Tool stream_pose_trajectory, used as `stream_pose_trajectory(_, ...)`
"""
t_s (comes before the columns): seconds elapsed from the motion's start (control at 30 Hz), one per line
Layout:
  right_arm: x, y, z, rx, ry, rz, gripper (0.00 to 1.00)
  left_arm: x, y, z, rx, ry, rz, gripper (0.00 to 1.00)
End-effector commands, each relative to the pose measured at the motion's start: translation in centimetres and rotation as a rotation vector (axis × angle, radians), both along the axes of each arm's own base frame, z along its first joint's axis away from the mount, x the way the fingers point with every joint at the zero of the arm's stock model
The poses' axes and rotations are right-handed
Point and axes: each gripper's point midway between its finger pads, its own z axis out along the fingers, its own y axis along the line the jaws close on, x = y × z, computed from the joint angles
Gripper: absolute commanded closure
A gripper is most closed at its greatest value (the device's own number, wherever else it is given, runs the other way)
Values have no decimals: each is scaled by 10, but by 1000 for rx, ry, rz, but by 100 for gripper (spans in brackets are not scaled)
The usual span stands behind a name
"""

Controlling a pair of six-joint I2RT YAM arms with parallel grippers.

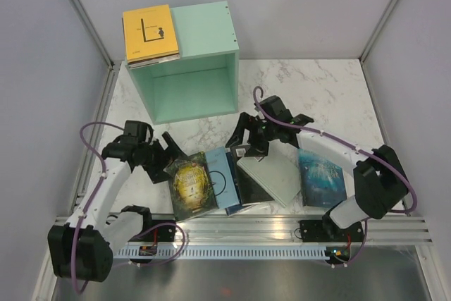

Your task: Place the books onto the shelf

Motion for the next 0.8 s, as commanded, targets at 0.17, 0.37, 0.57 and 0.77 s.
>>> stream_pose_trajectory(0.17,2,93,-7,105,-54,132,10,0,20,-57,29,96,58,0)
stream_pose_trajectory(0.37,-17,111,-52,5,-35,200,10,7,63,-71,209,171,217,0)
stream_pose_trajectory(0.57,-34,107,-99,-121,-22,223,11,6,82,-89,322,247,305,0)
stream_pose_trajectory(0.77,-57,100,-137,-260,-17,290,11,-5,61,-130,363,307,285,0)
